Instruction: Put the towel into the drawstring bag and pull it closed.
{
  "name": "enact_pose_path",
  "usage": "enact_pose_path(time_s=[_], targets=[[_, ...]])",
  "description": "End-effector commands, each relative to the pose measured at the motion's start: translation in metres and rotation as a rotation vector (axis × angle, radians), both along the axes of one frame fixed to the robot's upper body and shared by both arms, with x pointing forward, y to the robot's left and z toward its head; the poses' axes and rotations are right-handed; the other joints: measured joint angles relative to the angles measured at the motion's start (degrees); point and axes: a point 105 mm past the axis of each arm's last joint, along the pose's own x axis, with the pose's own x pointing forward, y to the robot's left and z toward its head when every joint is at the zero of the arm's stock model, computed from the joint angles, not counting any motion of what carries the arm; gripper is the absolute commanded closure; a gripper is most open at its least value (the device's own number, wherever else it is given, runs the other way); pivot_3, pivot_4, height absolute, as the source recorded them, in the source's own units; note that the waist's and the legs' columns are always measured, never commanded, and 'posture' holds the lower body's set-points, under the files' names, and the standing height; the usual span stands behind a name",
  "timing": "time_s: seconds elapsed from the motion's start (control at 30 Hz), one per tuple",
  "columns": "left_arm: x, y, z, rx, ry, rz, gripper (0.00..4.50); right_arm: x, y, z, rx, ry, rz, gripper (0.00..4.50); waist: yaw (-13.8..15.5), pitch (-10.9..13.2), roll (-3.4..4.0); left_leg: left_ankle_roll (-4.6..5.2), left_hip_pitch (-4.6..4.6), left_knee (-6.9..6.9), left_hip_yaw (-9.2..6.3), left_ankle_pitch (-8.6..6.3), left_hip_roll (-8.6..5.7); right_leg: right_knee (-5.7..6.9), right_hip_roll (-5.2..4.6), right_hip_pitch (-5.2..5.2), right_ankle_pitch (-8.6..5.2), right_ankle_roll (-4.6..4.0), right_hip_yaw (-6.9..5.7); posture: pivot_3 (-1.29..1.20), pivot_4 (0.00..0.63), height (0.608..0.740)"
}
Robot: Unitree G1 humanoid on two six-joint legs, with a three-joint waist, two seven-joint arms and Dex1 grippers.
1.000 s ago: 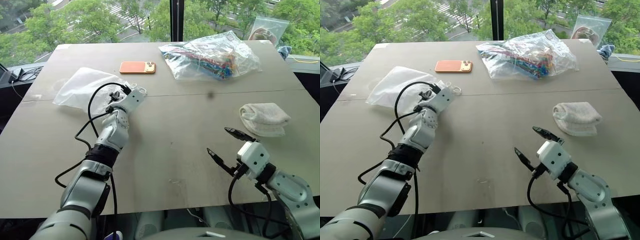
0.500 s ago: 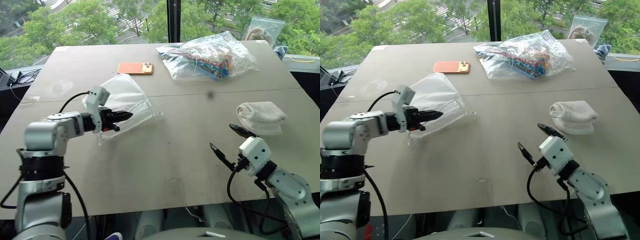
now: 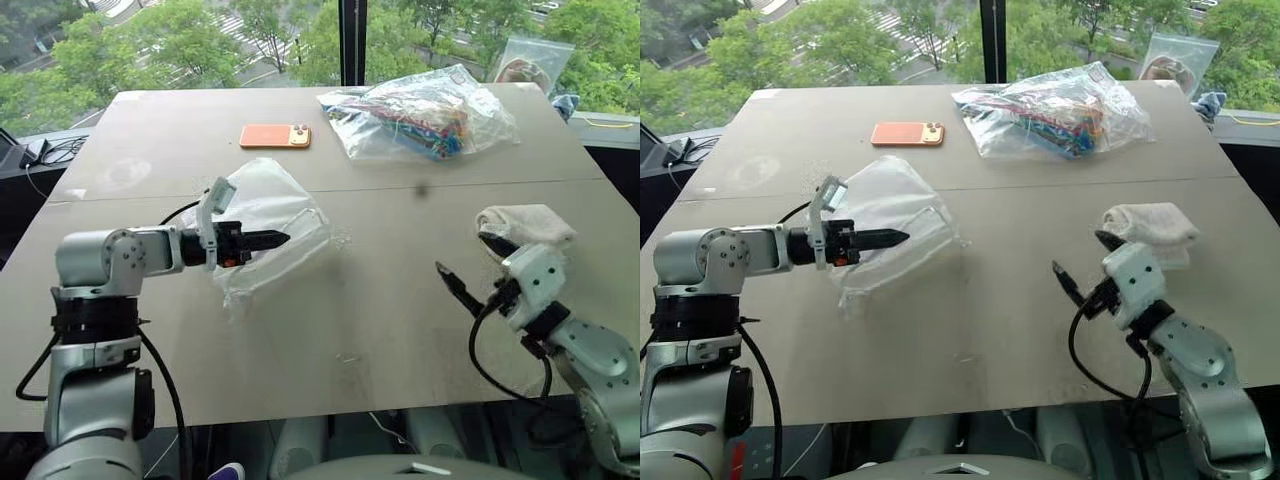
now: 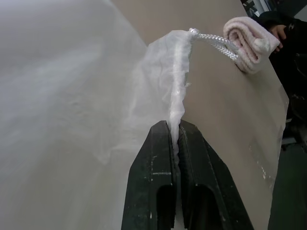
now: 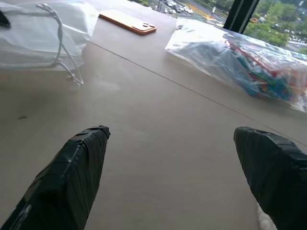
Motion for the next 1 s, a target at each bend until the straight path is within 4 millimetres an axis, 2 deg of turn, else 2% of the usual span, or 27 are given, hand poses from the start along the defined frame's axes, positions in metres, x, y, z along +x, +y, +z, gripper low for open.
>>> enact_pose_path(time_s=[0.03,0.1,0.33,0.4,0.57,0.7,0.83,0.93,0.97,1.0], targets=[[0.004,-0.013,0.015,-0.008,-0.07,-0.032,4.34,0.016,-0.037,0.015,0.023,0.007,-0.126,0.0,0.0,0.0,0.0,0.0,0.0,0.0,0.04,0.0,-0.01,0.0,0.0,0.0,0.0,0.0,0.03,0.0,0.15,0.74],[0.005,-0.021,0.017,-0.014,-0.084,-0.047,4.34,0.031,-0.059,0.023,0.047,0.034,-0.194,0.0,-0.2,0.0,0.01,0.0,0.0,-0.01,0.03,0.0,-0.01,0.0,0.0,-0.01,0.0,-0.01,0.03,0.0,0.15,0.74],[0.004,-0.034,0.021,-0.027,-0.118,-0.072,4.34,0.069,-0.11,0.031,0.084,0.267,-0.21,0.0,-0.3,0.1,0.06,0.01,0.02,-0.1,0.19,0.0,0.0,0.0,0.03,-0.08,0.0,-0.02,0.2,0.0,0.15,0.74],[0.004,-0.035,0.02,-0.027,-0.123,-0.068,4.34,0.075,-0.122,0.021,0.061,0.369,-0.194,0.0,-0.4,0.1,0.07,0.01,0.01,-0.09,0.2,0.0,0.0,-0.02,0.03,-0.08,0.0,-0.02,0.2,0.0,0.15,0.74],[0.0,-0.037,0.015,-0.024,-0.136,-0.057,4.34,0.082,-0.145,-0.036,0.032,0.669,-0.132,0.0,-0.7,0.1,0.01,0.02,-0.04,-0.11,0.26,-0.01,0.0,-0.15,0.0,-0.07,0.0,0.0,0.2,0.0,0.15,0.74],[-0.003,-0.037,0.015,-0.028,-0.145,-0.044,4.34,0.086,-0.145,-0.061,0.012,0.759,-0.101,0.0,-1.6,0.1,-0.04,0.02,-0.01,-0.1,0.3,-0.01,0.0,-0.1,-0.01,-0.07,0.01,0.01,0.26,0.0,0.15,0.74],[-0.004,-0.037,0.015,-0.034,-0.155,-0.017,4.34,0.087,-0.107,-0.087,0.076,0.856,0.055,0.0,-2.2,0.0,-0.68,0.01,0.27,-0.09,0.31,-0.01,0.05,-0.09,0.05,0.16,0.02,0.01,0.32,0.0,0.15,0.74],[-0.003,-0.037,0.016,-0.034,-0.165,0.007,4.5,0.087,-0.09,-0.092,0.088,0.865,0.129,0.74,-2.8,0.0,-1.0,0.0,0.85,-0.16,0.3,-0.01,0.09,-0.11,0.09,0.67,0.0,0.0,0.33,0.0,0.15,0.74],[-0.002,-0.037,0.017,-0.036,-0.167,0.012,4.5,0.086,-0.084,-0.093,0.086,0.857,0.16,1.33,-3.0,-0.1,-1.05,0.0,0.92,-0.16,0.29,-0.01,0.12,-0.11,0.13,0.76,0.0,0.0,0.32,0.0,0.15,0.74],[-0.002,-0.038,0.017,-0.037,-0.169,0.014,4.5,0.086,-0.081,-0.092,0.081,0.844,0.179,1.69,-3.1,-0.1,-1.08,0.0,0.95,-0.16,0.28,-0.01,0.14,-0.11,0.15,0.78,0.0,0.0,0.32,0.0,0.15,0.74]])
